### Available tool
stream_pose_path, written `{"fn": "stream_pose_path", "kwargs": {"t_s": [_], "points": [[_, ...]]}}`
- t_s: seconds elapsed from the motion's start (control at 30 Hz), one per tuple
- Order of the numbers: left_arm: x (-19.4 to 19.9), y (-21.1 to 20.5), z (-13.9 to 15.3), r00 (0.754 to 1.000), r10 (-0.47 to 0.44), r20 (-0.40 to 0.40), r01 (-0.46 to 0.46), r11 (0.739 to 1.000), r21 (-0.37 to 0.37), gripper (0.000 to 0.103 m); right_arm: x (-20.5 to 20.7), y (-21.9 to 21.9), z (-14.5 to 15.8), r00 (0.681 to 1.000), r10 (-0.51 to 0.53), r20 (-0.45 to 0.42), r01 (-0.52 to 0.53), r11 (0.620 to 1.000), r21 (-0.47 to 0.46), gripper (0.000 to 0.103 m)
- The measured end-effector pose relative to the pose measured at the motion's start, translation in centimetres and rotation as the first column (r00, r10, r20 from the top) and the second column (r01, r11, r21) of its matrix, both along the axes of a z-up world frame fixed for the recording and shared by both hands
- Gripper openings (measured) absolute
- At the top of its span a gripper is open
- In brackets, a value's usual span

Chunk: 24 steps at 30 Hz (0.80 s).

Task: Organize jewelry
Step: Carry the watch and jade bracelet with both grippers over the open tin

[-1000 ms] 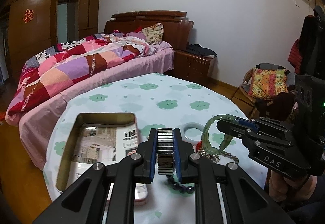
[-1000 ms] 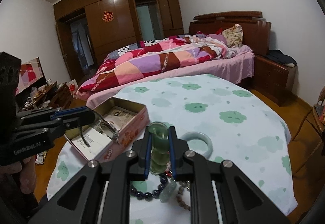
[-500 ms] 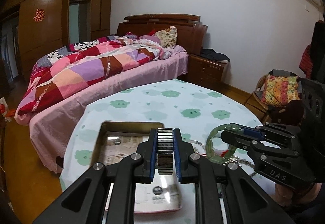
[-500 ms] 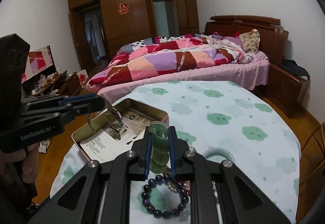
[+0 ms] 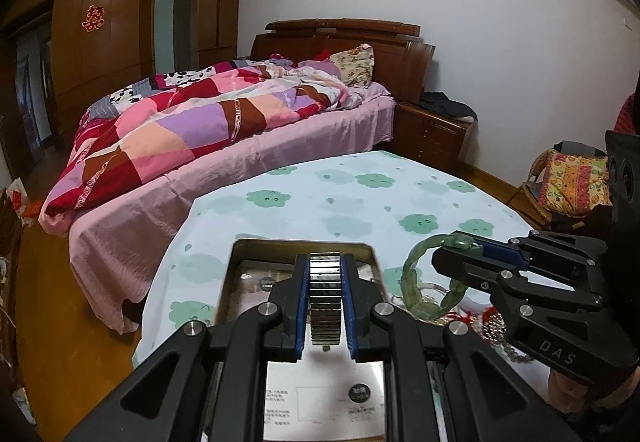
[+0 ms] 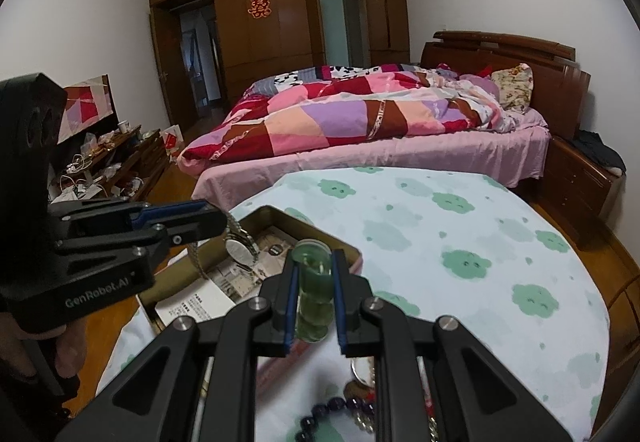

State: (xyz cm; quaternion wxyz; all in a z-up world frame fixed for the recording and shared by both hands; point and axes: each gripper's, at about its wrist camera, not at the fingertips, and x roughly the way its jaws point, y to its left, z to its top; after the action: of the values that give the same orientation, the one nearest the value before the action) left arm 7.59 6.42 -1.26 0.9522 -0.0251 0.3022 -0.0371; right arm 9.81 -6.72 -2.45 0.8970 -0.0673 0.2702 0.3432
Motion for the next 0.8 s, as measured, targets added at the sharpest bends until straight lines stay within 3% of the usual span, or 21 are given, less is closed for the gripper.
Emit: {"fn": "stream_pose_path", "kwargs": {"t_s": [0.8], "points": [[5.8,3.4,-2.2,0.996,0.043,-0.082,-0.041,0.999,0.017,0.015,4.5,5.7,-3.3,0.999,-0.010,-0.047,0.006,0.995,-0.099,0.017]]}}
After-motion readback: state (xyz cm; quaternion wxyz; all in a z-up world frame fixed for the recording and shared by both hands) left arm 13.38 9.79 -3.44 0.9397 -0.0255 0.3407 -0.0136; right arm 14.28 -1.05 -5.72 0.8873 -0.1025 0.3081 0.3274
